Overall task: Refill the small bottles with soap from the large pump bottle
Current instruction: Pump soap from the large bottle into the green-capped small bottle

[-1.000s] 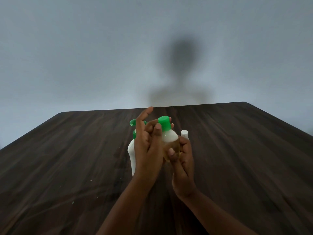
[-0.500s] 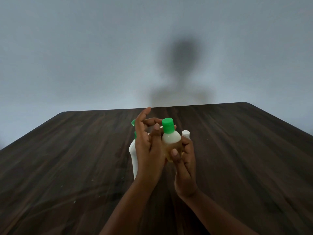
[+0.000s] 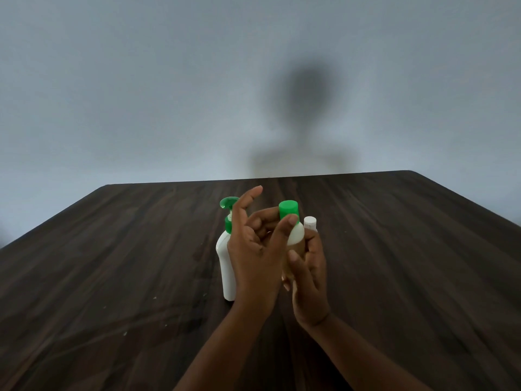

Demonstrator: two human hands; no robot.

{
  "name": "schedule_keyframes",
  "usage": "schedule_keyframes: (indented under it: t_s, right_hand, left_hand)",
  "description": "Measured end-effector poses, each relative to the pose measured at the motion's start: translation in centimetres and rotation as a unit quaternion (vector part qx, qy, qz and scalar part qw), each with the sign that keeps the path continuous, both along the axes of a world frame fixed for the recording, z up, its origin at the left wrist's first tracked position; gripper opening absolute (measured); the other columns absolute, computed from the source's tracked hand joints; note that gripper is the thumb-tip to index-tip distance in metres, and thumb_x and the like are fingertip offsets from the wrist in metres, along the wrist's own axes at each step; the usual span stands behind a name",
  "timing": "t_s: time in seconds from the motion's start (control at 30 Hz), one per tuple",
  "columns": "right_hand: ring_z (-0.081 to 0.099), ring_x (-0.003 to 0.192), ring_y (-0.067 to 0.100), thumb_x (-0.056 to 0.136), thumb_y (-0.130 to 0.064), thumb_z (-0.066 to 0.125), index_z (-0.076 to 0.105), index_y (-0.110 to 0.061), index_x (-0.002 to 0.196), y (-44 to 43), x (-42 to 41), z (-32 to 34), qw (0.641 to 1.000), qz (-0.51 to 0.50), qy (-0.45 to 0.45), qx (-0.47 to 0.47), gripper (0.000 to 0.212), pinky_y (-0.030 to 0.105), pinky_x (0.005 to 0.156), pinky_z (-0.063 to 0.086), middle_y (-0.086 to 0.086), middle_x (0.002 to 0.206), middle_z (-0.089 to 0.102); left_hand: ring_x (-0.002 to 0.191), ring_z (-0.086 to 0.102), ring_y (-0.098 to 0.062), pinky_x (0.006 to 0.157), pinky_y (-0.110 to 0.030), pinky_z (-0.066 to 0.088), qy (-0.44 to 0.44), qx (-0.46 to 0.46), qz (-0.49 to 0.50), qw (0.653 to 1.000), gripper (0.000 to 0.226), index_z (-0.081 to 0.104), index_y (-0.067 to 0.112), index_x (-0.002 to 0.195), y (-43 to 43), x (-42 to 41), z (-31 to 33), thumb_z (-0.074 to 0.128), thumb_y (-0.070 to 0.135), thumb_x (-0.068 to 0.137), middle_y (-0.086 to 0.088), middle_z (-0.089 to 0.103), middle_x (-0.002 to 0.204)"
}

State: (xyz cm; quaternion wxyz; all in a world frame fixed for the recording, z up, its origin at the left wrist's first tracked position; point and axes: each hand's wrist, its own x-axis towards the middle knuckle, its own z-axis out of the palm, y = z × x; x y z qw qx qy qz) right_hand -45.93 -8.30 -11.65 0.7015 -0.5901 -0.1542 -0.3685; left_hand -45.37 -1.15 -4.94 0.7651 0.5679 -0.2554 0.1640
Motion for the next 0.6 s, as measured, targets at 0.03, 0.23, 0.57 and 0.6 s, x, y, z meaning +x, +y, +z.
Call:
schedule_keyframes:
  t_s: [0.03,0.23,0.57,0.6]
  right_hand:
    - [0.066,0.096,-0.002,0.082,-0.061,0.063,0.055,-0.034,0.121,0.1,-0.1,0.2,1.0,-0.014,-0.005,-0.013,0.048,0.014,0.076,0.053,-0.008,0.102,0.068]
    - [0.06,0.12,0.029,0.09,-0.028,0.062,0.052,-0.035,0.133,-0.3,0.7,-0.5,0.999,0.012,-0.023,-0.034,0.045,0.043,0.1,0.05,0.007,0.127,0.063]
    - [0.041,0.043,-0.003,0.07,-0.017,0.05,0.067,-0.036,0.072,-0.8,0.1,-1.1,0.982,0.186,0.031,-0.017,0.026,0.013,0.042,0.033,-0.015,0.055,0.054]
    - [0.04,0.042,-0.003,0.07,-0.015,0.048,0.067,-0.037,0.073,-0.7,0.1,-1.2,0.977,0.21,0.029,-0.023,0.029,0.012,0.04,0.032,-0.016,0.057,0.055]
  left_hand:
    - [0.089,0.071,-0.011,0.08,-0.028,0.058,-0.002,0.002,0.007,1.0,0.057,0.049,0.026,0.121,0.0,-0.2,0.0,0.074,0.033,0.07,0.001,0.072,0.095]
    - [0.086,0.07,-0.007,0.076,-0.02,0.056,-0.04,0.034,0.035,0.998,0.043,0.062,0.02,0.103,0.2,-0.7,-0.2,0.076,0.027,0.063,0.004,0.072,0.091]
    - [0.097,0.068,-0.013,0.085,-0.03,0.056,-0.055,0.153,-0.097,0.982,0.027,0.066,0.027,0.099,2.5,1.1,0.1,0.073,0.026,0.073,0.004,0.073,0.099]
    - [0.1,0.068,-0.018,0.085,-0.031,0.056,-0.038,0.143,-0.139,0.979,0.03,0.066,0.023,0.103,3.0,1.3,0.0,0.068,0.031,0.073,-0.001,0.073,0.102]
